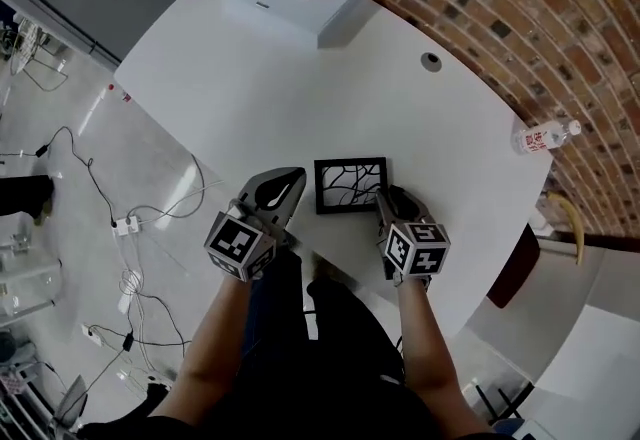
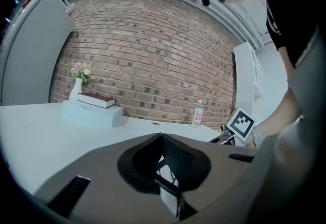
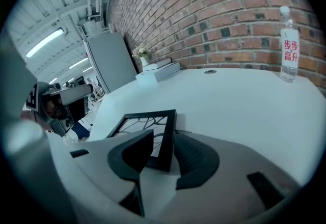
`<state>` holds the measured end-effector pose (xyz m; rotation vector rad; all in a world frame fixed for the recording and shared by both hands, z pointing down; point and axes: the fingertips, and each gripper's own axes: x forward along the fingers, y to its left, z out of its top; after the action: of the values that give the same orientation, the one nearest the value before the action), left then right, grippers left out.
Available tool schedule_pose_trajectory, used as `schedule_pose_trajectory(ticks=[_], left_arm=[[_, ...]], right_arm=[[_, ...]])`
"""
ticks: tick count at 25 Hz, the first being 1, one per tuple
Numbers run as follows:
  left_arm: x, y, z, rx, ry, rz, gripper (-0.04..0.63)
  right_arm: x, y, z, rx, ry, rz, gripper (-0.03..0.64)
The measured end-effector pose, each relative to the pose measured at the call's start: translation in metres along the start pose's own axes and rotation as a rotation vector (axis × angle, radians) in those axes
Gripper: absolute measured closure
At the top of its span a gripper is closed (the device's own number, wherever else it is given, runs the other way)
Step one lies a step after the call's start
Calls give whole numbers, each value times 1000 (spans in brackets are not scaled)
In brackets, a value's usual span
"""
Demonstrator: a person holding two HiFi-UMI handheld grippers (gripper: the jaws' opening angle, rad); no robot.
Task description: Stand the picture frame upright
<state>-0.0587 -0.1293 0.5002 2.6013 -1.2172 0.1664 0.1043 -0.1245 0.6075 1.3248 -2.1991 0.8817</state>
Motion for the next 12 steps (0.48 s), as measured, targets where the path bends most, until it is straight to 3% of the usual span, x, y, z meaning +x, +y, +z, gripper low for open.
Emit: schedule_pose_trajectory(ticks=[5, 7, 12], left_arm=[[20, 5, 3, 16, 25, -80, 591], [28, 6, 2, 18, 38, -110, 591], [47, 9, 2, 34, 64, -165, 591]], right_arm=[[7, -4, -2, 20, 43, -54, 488], [8, -7, -5, 24, 62, -81, 521], [11, -6, -3, -39, 70, -85, 535]])
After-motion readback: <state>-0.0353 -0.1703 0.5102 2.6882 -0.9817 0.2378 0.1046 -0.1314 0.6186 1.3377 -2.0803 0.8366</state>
